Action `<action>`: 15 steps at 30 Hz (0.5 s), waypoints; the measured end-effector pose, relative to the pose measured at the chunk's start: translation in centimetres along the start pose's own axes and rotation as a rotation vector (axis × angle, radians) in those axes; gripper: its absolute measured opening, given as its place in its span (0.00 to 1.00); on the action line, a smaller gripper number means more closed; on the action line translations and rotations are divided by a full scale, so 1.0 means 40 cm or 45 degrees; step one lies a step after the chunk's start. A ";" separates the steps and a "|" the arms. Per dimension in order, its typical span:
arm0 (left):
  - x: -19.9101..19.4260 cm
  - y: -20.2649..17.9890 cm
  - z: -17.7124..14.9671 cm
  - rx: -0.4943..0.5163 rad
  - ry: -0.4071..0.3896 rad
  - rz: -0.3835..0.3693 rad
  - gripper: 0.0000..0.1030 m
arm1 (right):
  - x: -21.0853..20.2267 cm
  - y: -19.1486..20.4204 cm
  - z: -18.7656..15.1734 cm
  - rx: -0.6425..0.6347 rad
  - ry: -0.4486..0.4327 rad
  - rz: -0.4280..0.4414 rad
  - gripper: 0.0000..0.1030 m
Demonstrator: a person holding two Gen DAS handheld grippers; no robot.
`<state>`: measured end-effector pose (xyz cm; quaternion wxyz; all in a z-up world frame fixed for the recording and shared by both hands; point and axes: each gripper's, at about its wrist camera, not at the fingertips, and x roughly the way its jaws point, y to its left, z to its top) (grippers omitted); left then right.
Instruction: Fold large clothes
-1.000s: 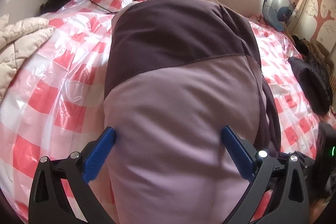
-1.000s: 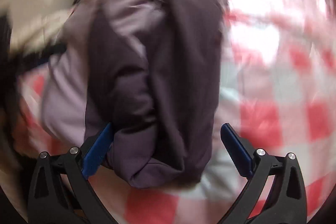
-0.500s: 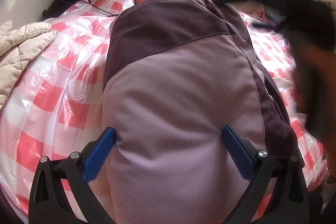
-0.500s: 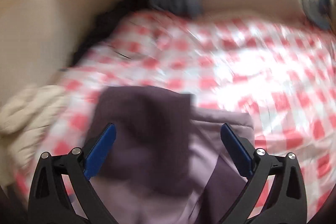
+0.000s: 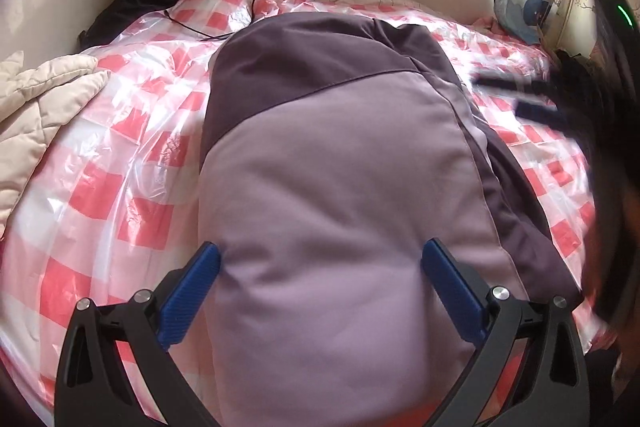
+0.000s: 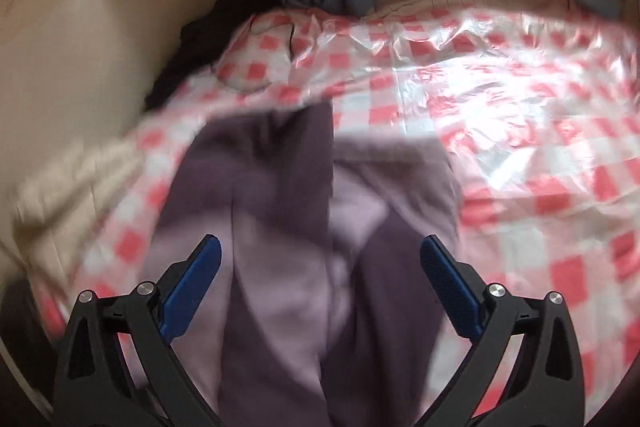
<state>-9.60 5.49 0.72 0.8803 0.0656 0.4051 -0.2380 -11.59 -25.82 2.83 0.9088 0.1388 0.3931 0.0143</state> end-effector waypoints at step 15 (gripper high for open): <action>-0.067 -0.042 -0.028 0.047 -0.086 0.053 0.94 | 0.011 0.001 -0.125 -0.047 0.259 0.109 0.94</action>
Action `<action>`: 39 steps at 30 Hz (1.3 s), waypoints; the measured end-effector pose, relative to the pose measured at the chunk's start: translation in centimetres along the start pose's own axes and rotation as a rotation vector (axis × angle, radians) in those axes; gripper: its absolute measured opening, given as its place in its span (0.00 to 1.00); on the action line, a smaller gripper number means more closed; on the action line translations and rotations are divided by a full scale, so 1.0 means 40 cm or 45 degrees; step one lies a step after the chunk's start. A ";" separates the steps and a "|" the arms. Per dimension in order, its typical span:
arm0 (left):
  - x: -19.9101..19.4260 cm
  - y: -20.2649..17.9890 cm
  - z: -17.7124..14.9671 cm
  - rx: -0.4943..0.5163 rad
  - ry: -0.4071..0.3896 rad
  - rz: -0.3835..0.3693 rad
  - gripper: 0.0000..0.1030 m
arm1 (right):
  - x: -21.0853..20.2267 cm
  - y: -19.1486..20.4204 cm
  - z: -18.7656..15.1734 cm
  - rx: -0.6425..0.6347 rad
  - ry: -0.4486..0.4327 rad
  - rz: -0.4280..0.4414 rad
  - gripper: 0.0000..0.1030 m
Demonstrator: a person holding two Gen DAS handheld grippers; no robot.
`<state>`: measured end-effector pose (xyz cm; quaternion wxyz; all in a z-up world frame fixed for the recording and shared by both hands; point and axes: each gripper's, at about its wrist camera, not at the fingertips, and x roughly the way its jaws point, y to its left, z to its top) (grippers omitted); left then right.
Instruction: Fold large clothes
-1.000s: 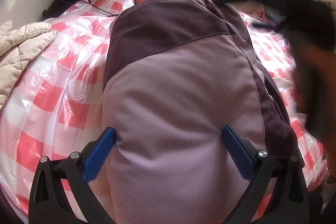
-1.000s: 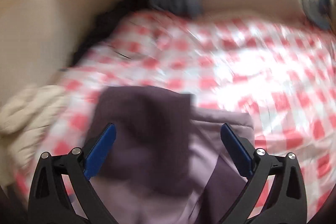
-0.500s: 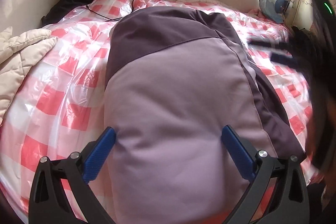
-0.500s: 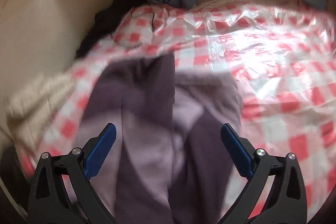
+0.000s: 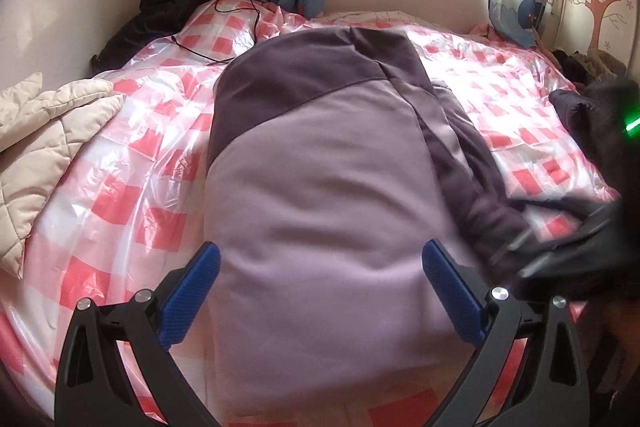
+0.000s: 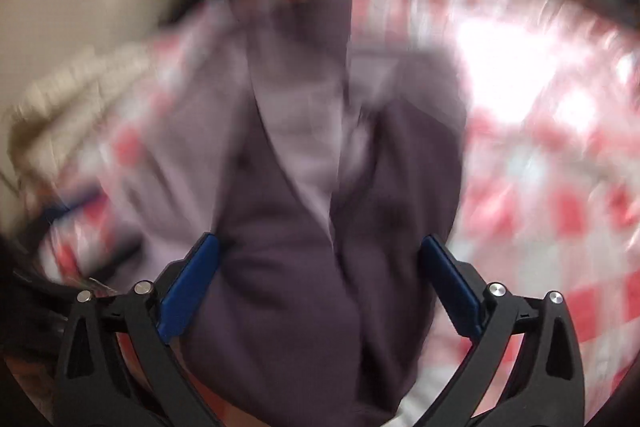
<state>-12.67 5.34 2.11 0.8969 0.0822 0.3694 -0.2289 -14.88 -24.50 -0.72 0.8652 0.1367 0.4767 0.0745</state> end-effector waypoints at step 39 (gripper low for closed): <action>-0.075 0.058 0.023 -0.109 0.179 0.030 0.94 | -0.120 0.078 -0.040 -0.092 -0.117 -0.195 0.93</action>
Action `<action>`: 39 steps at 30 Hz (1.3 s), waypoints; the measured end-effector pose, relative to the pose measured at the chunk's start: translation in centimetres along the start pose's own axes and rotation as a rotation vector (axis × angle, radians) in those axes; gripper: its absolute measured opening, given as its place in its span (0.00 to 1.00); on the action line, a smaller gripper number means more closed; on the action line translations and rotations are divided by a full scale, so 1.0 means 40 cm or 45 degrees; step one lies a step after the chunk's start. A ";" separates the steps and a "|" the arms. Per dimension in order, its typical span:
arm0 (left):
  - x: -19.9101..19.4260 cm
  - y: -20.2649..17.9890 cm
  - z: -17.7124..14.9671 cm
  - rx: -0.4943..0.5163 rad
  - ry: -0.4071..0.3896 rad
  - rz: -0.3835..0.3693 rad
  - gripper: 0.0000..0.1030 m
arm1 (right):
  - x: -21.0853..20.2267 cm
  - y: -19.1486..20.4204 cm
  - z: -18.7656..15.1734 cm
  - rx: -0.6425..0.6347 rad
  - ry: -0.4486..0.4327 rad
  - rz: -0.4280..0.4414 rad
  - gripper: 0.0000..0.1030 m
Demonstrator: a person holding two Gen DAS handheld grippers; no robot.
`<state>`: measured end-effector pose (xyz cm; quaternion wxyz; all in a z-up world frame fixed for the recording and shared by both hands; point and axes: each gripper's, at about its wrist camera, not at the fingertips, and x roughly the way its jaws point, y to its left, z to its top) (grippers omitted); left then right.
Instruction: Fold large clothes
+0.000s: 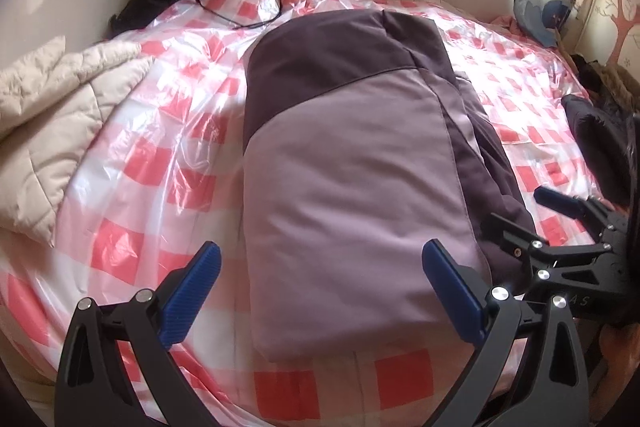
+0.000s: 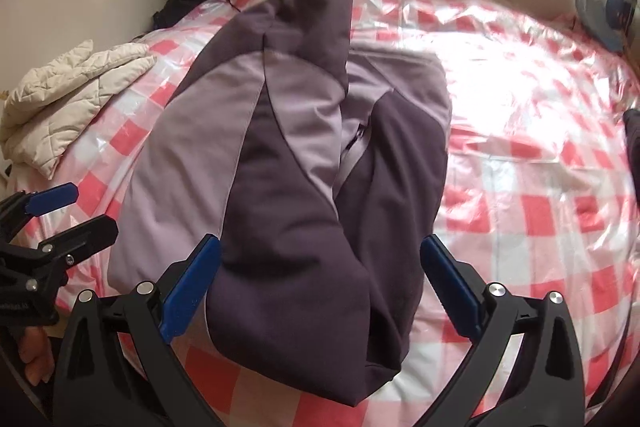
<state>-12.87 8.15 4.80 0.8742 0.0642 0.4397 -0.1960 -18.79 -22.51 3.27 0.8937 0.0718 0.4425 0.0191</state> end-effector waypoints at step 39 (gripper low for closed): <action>0.029 0.000 0.003 -0.008 0.022 0.043 0.94 | 0.001 0.024 0.020 -0.049 0.027 -0.022 0.93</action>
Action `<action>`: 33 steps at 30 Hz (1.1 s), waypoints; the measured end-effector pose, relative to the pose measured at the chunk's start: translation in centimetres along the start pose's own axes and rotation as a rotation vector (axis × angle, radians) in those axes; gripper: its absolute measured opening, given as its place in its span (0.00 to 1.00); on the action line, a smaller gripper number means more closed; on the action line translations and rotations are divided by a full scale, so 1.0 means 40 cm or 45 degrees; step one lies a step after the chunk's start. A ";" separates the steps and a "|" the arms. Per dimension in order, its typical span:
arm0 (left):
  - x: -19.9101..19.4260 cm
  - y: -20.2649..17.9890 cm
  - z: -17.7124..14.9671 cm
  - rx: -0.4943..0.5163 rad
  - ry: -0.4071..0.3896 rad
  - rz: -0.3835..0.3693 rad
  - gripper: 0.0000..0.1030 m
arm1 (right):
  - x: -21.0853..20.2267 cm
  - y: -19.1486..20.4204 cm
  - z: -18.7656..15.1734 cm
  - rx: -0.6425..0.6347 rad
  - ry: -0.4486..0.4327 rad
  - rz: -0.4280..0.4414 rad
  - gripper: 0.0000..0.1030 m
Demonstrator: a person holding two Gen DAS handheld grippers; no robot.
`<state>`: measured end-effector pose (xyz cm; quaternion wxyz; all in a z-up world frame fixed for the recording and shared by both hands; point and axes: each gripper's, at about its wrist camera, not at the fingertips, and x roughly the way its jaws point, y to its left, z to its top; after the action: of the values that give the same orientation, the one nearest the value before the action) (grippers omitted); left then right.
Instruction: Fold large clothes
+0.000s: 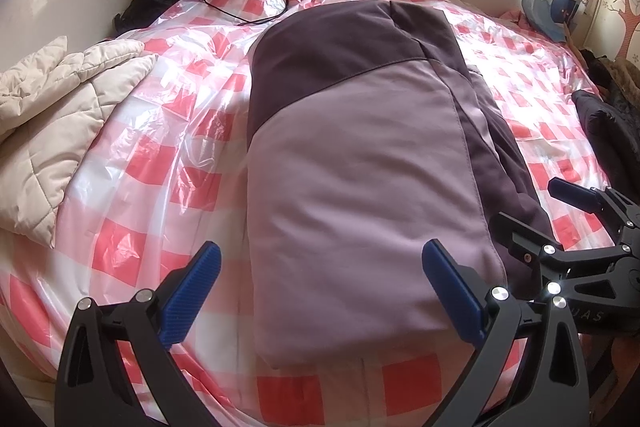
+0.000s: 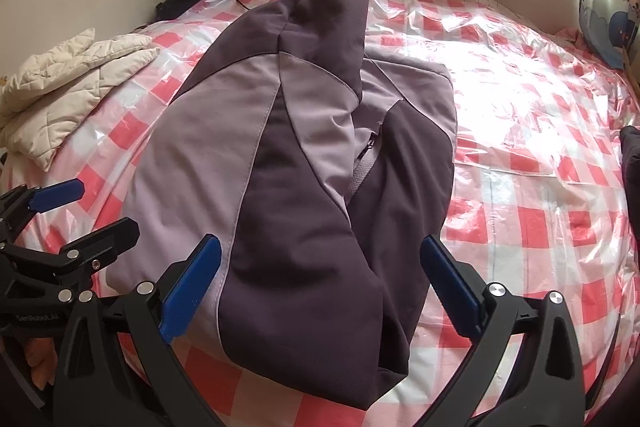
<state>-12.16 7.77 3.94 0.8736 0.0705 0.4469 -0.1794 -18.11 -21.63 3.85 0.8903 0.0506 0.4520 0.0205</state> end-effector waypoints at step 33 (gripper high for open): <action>0.023 0.012 -0.002 -0.007 0.026 0.005 0.94 | 0.014 0.013 -0.004 -0.028 0.018 -0.036 0.93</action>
<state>-11.54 8.00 3.14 0.8695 0.0708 0.4562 -0.1755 -17.90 -21.05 3.36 0.8878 0.0341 0.4588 0.0132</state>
